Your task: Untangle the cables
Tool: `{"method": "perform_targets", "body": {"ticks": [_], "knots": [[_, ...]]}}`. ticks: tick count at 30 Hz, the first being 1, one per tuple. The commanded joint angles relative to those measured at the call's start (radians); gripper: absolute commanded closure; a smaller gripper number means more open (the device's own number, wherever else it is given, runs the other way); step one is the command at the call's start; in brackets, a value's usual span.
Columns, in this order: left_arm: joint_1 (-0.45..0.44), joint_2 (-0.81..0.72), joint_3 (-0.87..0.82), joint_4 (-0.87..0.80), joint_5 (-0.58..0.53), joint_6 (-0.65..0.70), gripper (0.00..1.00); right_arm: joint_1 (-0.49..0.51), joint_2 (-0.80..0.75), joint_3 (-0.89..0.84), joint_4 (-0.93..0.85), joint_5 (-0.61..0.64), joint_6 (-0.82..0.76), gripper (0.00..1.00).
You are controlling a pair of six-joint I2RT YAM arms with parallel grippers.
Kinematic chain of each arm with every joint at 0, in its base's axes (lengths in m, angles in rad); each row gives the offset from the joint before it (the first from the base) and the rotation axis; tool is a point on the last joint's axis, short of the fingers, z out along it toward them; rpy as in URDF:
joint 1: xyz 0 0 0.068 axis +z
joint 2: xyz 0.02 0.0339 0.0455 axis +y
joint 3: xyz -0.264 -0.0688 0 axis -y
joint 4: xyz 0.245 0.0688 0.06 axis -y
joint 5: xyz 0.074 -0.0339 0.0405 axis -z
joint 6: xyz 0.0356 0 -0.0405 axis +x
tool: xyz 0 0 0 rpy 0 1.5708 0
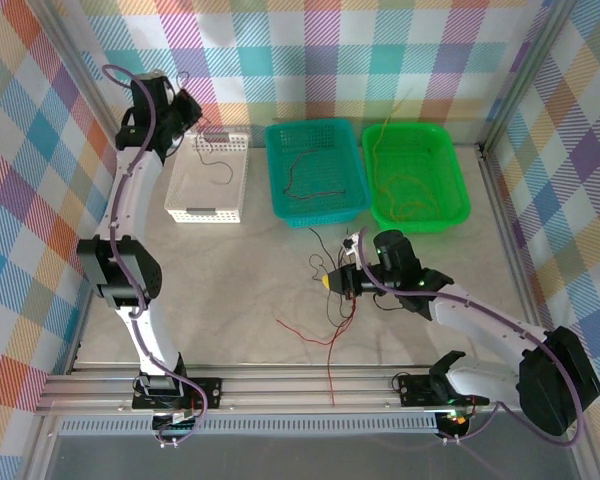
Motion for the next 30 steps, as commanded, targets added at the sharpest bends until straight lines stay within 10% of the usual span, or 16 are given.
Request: {"method": "perform_targets", "body": {"ticks": [1,12,19,30], "knots": [[0.01,0.051,-0.036,0.061,-0.031,0.029,1.0,0.006,0.002,0.026,0.039,-0.056,-0.029,1.0],[-0.011,0.153,-0.19,0.143,0.017,-0.01,1.0,0.008,0.036,0.078,-0.003,-0.055,-0.029,1.0],[-0.066,0.021,-0.359,0.191,0.017,-0.035,0.3,0.008,0.038,0.189,-0.097,-0.041,-0.028,1.0],[-0.179,-0.513,-0.812,0.28,0.046,-0.154,0.09,0.006,0.105,0.36,-0.22,-0.032,0.025,1.0]]}}
